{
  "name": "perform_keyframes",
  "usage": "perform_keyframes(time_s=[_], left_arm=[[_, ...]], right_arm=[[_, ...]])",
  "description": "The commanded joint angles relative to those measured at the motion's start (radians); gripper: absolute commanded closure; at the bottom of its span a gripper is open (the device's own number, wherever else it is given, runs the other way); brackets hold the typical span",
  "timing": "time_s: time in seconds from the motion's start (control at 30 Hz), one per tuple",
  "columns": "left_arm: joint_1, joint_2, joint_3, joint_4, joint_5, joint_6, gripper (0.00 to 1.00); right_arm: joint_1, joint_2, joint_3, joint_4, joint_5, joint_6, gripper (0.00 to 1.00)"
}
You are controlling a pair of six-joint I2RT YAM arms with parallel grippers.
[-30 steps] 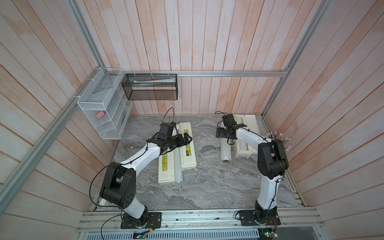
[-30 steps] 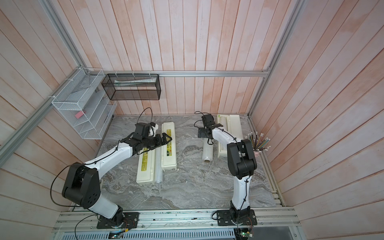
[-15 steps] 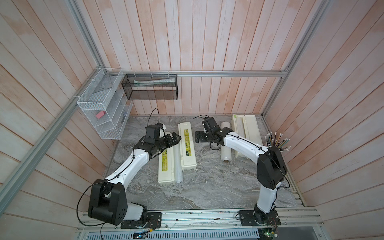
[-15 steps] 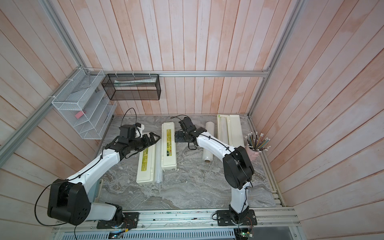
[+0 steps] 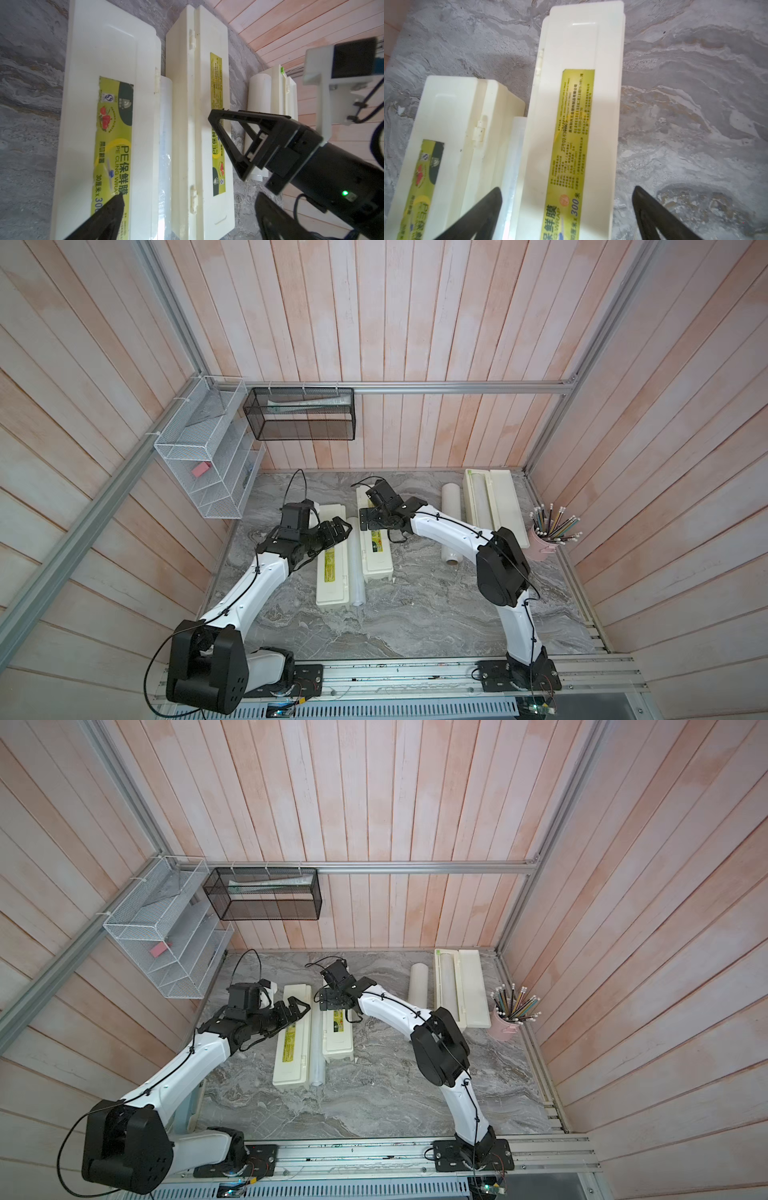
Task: Put plastic wrap rolls into dispensers
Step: Pick up the plastic wrap cutting box from the center of the board.
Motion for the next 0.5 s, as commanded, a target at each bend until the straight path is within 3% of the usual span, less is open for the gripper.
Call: perform_keyframes(time_s=[0.0,0.47], left_arm=[[0.005,-0.022,-0.016,0.003,0.009,0.009,0.0],[0.005,-0.03,-0.04,0.006,0.013,0.019,0.0]], right_arm=[[0.014,0.048,0.072,-0.086,0.052,0.004,0.02],[0.031,0.203,0.222,-0.248,0.068,0.023,0.02]])
